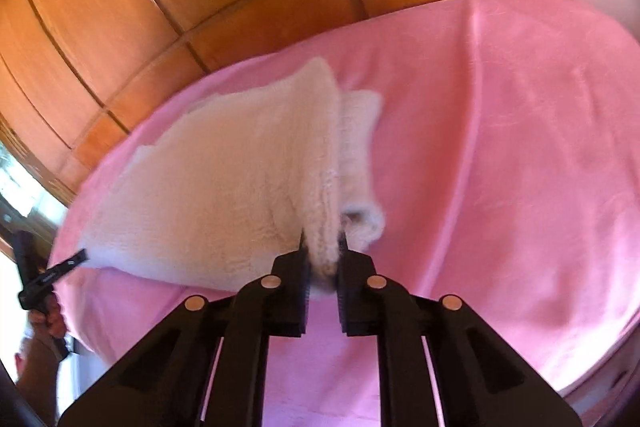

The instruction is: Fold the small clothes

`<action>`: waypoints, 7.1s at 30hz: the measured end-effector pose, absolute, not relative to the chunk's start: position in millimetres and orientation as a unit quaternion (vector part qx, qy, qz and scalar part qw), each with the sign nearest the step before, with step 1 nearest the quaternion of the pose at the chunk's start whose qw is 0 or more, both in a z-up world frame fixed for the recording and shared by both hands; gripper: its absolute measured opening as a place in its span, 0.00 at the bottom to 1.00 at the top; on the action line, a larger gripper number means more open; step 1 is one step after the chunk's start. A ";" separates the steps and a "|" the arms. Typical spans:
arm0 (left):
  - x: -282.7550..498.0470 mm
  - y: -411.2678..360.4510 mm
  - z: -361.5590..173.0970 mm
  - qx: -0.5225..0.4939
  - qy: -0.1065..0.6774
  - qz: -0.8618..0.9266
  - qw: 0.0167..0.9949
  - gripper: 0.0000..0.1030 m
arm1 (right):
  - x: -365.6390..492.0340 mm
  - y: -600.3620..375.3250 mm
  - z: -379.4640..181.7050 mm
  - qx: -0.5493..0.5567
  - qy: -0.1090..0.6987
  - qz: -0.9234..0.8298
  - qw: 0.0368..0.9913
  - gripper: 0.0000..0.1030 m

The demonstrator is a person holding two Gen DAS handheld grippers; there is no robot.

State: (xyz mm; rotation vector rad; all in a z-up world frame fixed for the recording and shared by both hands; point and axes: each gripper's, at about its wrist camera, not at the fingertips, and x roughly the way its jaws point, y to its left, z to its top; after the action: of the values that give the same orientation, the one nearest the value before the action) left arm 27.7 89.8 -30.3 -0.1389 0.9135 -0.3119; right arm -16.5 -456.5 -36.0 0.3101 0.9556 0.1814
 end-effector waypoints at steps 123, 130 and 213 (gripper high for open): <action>207.8 -26.1 -15.7 -0.022 0.402 -0.100 0.910 0.00 | 52.0 -282.1 -31.6 0.042 0.346 0.173 0.921 0.86; 229.8 -23.1 -52.2 -0.018 0.420 -0.042 0.906 0.00 | 61.5 -265.7 -43.8 0.027 0.357 0.147 0.922 0.97; 53.5 -22.4 -26.1 -0.083 0.403 -0.099 0.906 0.53 | 17.3 -427.2 -31.2 0.304 0.436 0.224 0.817 0.25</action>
State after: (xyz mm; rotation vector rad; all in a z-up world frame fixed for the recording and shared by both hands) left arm 53.5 -22.4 -26.1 -0.1714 0.8324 -0.2051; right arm 17.3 -427.2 -31.2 0.6482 0.9288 0.4784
